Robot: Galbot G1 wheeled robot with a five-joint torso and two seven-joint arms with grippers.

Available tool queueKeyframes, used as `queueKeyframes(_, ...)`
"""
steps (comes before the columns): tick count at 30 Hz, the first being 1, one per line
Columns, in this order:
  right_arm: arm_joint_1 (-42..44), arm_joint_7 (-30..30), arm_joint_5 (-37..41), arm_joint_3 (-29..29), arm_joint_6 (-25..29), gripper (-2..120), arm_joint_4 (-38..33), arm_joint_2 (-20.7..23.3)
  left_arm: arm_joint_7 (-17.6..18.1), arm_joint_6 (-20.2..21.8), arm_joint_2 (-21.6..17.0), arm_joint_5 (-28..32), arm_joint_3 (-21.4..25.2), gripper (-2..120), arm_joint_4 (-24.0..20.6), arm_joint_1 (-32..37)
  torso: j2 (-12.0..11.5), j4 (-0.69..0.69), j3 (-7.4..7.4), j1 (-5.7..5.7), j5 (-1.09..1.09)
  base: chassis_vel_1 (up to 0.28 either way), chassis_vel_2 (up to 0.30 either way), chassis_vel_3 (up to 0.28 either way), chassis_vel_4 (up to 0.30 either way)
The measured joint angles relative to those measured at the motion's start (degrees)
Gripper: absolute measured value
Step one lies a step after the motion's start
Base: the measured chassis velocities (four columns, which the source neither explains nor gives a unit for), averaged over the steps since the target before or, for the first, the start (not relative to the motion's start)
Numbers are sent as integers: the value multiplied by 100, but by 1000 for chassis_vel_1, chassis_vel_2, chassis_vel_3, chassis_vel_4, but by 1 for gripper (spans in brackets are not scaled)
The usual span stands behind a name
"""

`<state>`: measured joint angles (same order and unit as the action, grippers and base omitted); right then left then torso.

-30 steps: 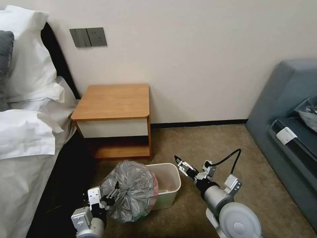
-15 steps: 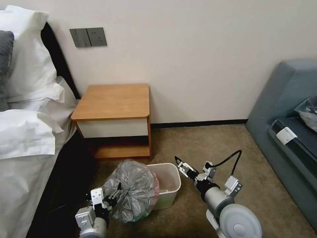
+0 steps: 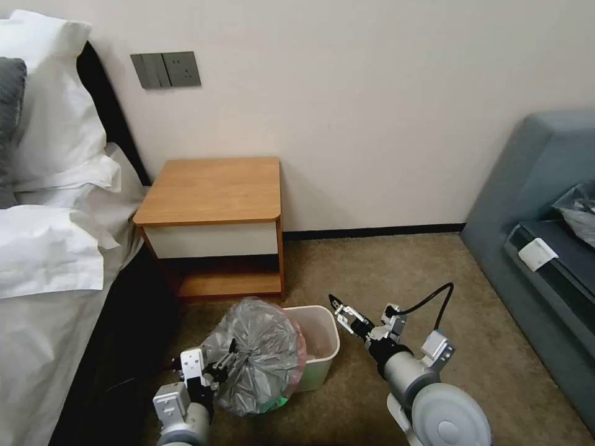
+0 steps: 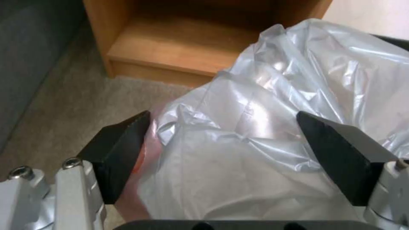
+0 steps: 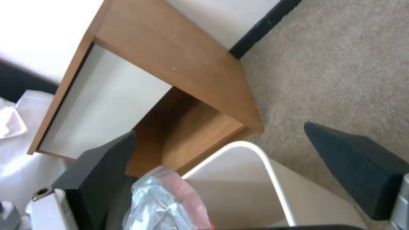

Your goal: Pick up the garbage bag from the table and place it over the trash can.

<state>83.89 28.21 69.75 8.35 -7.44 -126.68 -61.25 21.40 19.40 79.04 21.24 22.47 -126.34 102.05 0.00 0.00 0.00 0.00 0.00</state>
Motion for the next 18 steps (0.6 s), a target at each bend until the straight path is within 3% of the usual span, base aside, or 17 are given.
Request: queueKeyframes(18, 38, 54, -158, -38, 40, 100, 47, -93, 132, 184, -197, 170, -210, 87, 365, -438, 0, 0, 0, 0, 0, 0, 0, 0, 0)
